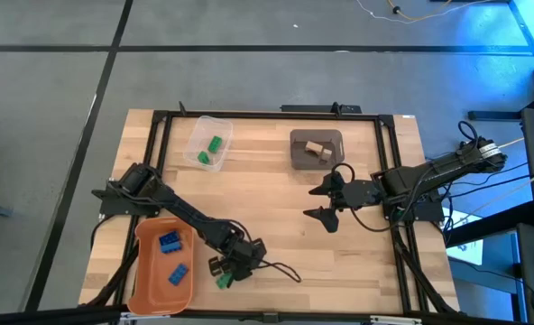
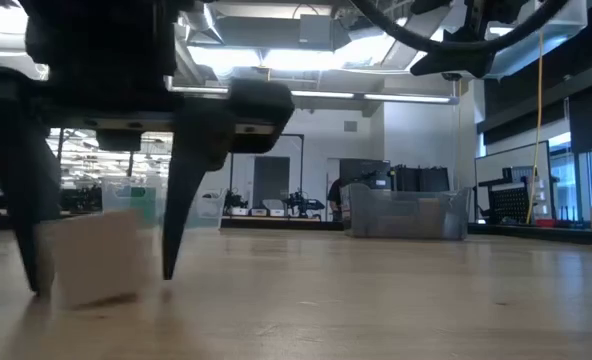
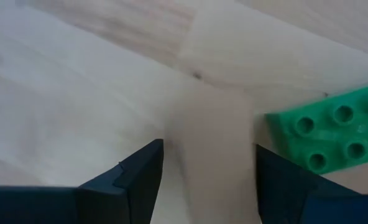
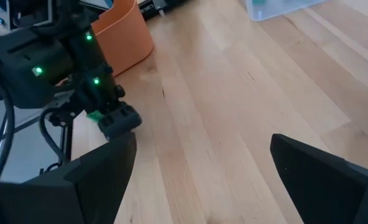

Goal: Sort & place blocks by color
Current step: Put the brown block into the black bin

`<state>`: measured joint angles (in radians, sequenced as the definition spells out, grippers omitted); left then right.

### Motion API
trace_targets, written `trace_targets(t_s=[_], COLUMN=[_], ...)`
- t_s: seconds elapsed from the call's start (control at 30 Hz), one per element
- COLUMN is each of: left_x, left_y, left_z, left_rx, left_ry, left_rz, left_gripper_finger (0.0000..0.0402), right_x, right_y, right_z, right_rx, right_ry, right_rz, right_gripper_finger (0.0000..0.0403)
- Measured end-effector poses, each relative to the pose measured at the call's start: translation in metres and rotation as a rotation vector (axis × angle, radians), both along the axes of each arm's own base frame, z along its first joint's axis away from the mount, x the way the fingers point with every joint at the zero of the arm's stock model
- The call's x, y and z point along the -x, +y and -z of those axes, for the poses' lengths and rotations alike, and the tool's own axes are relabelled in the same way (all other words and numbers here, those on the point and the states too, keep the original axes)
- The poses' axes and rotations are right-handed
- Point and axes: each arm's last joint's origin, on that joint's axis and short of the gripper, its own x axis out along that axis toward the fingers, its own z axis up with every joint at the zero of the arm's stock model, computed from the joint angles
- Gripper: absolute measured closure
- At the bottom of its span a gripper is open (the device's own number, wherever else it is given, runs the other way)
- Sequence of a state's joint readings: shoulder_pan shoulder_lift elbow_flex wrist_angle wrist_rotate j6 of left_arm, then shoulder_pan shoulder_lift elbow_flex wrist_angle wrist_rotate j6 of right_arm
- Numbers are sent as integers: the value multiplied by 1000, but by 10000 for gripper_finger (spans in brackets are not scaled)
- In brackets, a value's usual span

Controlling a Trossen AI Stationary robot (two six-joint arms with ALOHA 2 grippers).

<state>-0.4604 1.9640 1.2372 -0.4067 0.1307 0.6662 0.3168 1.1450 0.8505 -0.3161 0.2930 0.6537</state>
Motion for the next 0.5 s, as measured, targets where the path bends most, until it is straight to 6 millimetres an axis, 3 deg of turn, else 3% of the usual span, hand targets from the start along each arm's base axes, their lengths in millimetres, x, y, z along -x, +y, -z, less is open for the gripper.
trace_targets(t_s=[0.13, 0.3, 0.5], left_x=[-1, -3, 0], left_y=[3, 8, 30], left_z=[0, -1, -20], left_rx=[11, 38, 99], left_ry=[12, 41, 127], left_rz=[-21, -108, -279], left_gripper_finger=[209, 277, 283], right_x=[0, 0, 0], right_y=[0, 0, 0], right_z=[0, 0, 0], right_rx=[1, 1, 6], right_ry=[-2, -4, 3], right_rz=[1, 1, 0], right_gripper_finger=[32, 32, 32])
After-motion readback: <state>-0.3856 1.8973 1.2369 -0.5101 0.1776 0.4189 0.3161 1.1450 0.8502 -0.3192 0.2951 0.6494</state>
